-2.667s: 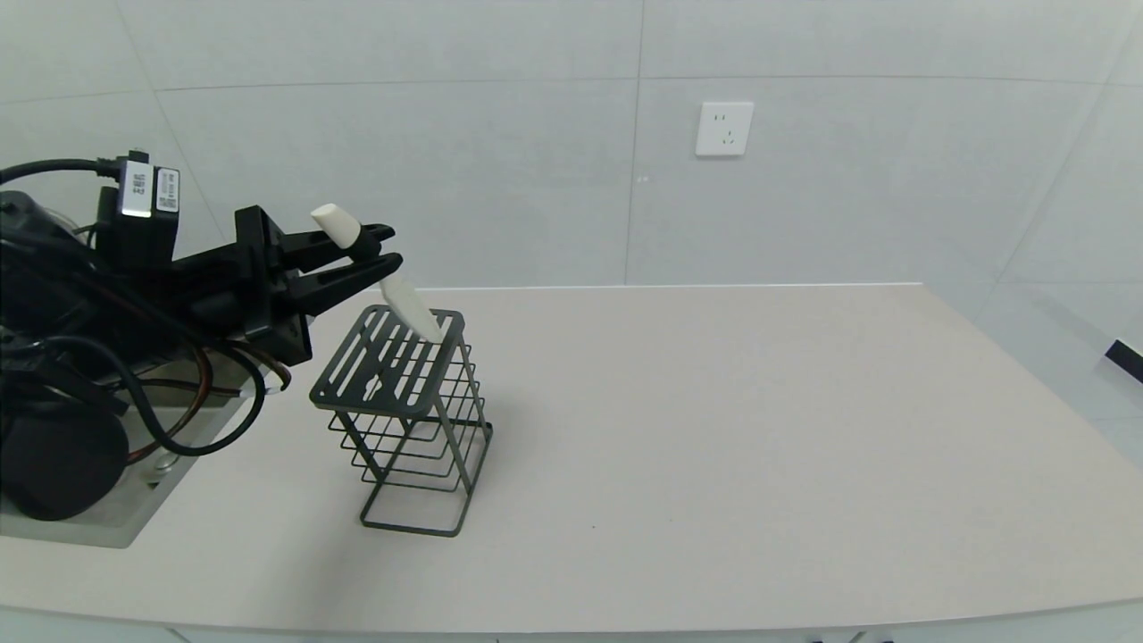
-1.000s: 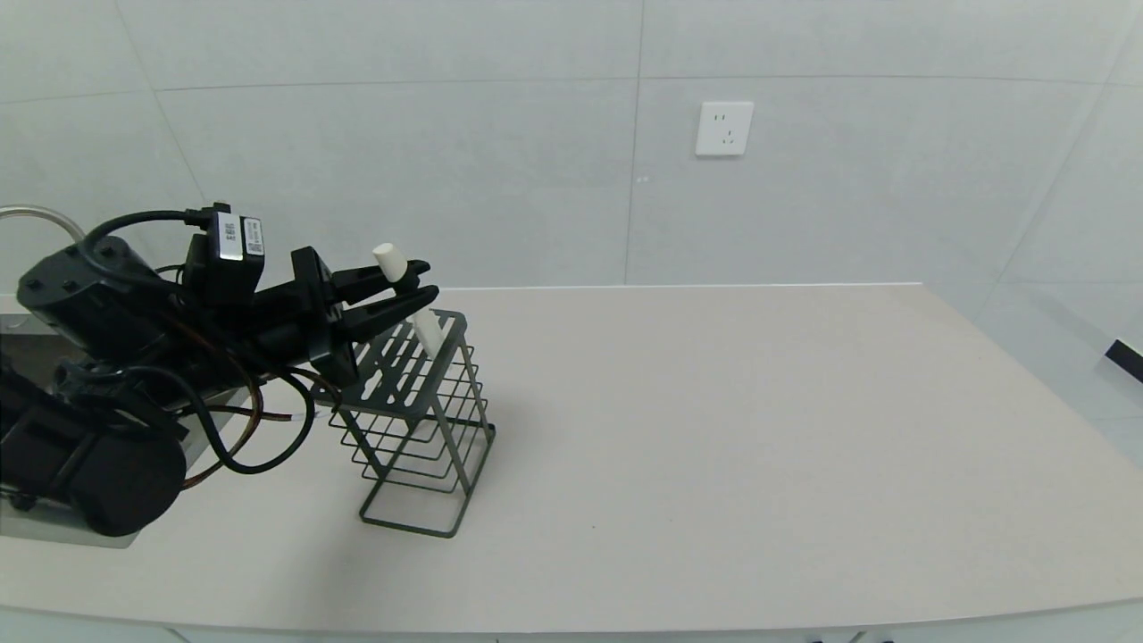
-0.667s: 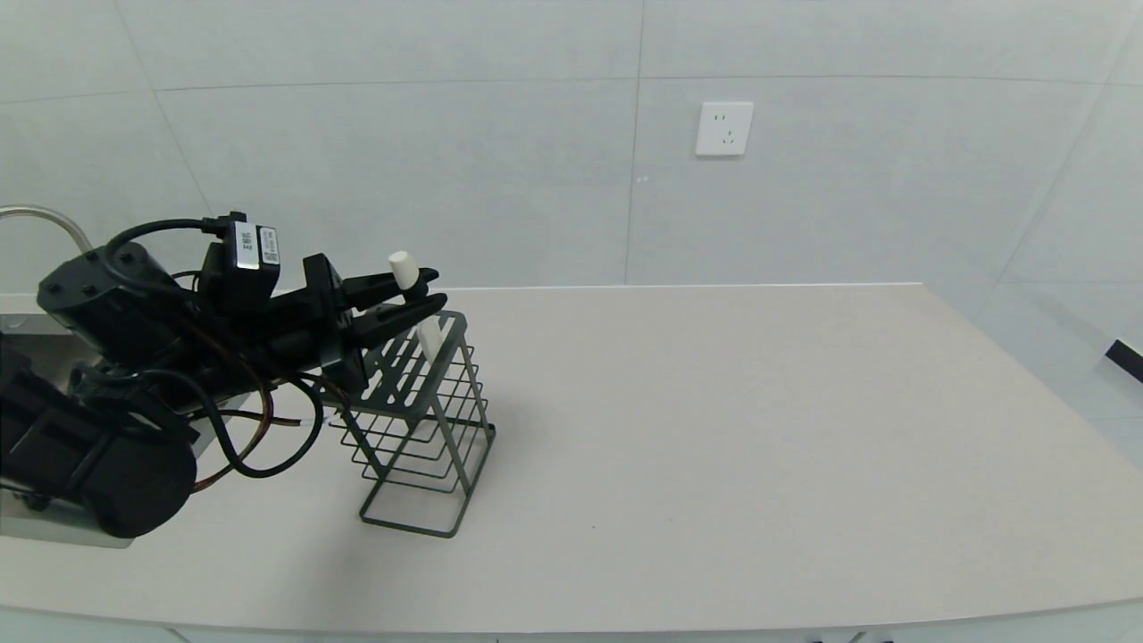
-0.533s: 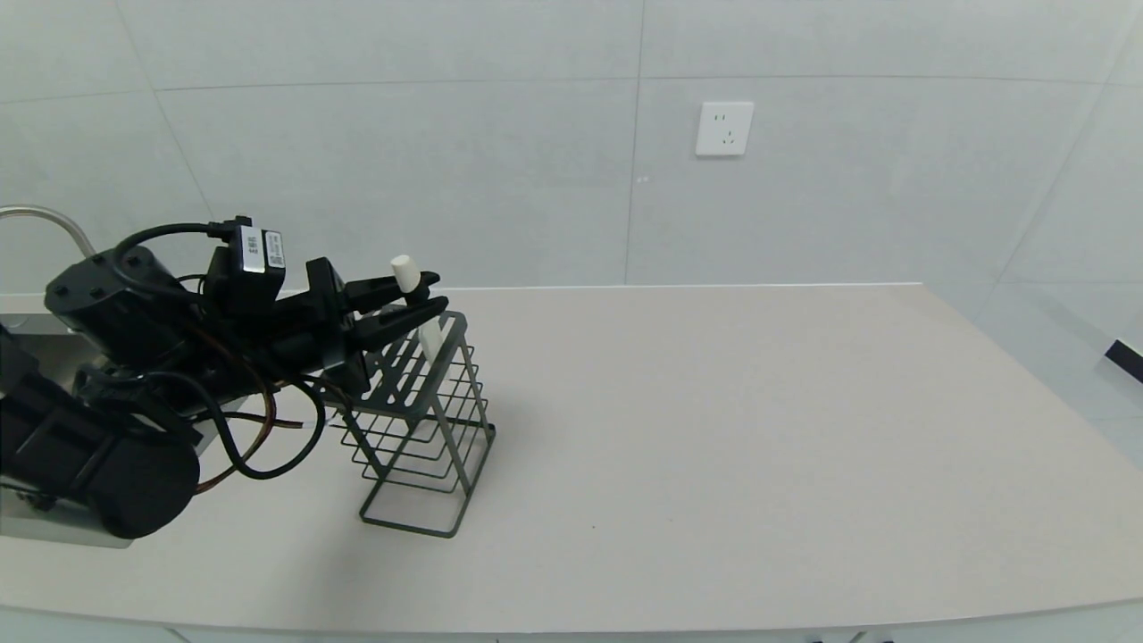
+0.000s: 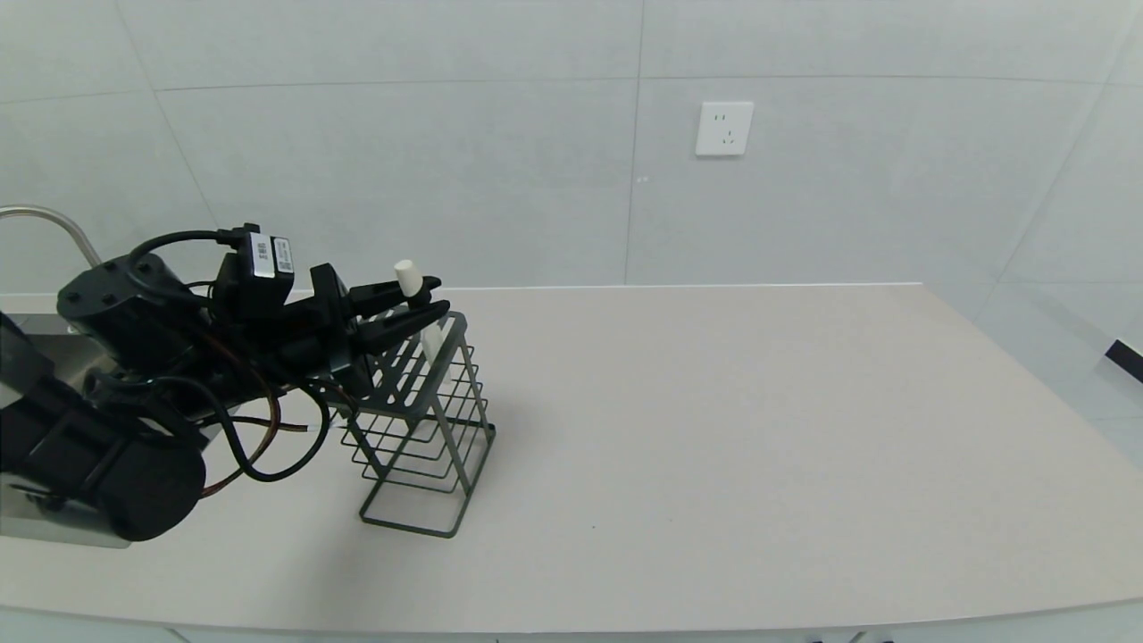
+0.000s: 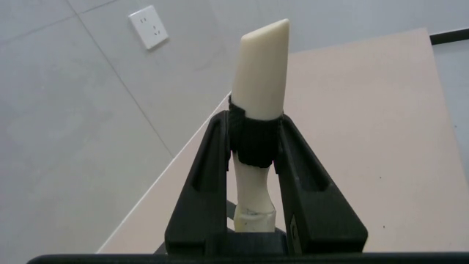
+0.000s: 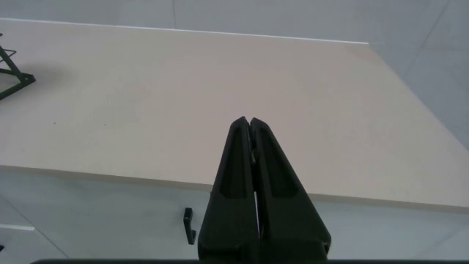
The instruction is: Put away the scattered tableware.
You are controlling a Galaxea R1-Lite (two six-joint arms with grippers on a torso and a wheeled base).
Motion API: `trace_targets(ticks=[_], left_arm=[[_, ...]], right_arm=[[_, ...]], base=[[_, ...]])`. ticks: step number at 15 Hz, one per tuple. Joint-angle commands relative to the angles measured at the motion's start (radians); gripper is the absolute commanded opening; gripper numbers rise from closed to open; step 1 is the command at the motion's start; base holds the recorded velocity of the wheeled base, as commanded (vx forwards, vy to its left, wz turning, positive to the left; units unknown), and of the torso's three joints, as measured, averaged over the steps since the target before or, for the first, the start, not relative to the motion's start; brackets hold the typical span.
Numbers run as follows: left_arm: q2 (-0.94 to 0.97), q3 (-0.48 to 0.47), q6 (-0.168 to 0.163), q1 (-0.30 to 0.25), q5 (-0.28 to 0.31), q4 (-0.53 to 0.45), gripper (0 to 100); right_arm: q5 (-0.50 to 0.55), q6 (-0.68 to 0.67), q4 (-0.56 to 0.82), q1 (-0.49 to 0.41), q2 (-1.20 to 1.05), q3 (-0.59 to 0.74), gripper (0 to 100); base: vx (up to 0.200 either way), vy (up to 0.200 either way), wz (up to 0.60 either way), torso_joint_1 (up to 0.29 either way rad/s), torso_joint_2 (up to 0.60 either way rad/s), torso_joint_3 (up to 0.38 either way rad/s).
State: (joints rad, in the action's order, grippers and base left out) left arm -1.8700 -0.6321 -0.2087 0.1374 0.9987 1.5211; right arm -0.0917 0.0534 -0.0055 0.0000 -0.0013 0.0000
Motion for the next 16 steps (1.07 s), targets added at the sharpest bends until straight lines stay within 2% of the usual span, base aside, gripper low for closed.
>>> trace_targets(ticks=[1,4,16], left_arm=[[-0.005,0.006,0.000,-0.001,-0.002,0.001,0],[-0.017,0.014,0.000,-0.001,-0.026,0.002,0],[-0.054,0.015,0.000,0.001,-0.031,0.001,0]], right_arm=[[0.000,0.000,-0.001,0.000,0.001,0.000,0],[0.000,0.000,-0.001,0.000,0.001,0.000,0],[0.001,0.000,-0.001,0.000,0.001,0.000,0]], base=[[0.000,0.000,0.00,0.000,0.00,0.000],[0.000,0.000,0.00,0.000,0.00,0.000],[0.000,0.000,0.00,0.000,0.00,0.000]])
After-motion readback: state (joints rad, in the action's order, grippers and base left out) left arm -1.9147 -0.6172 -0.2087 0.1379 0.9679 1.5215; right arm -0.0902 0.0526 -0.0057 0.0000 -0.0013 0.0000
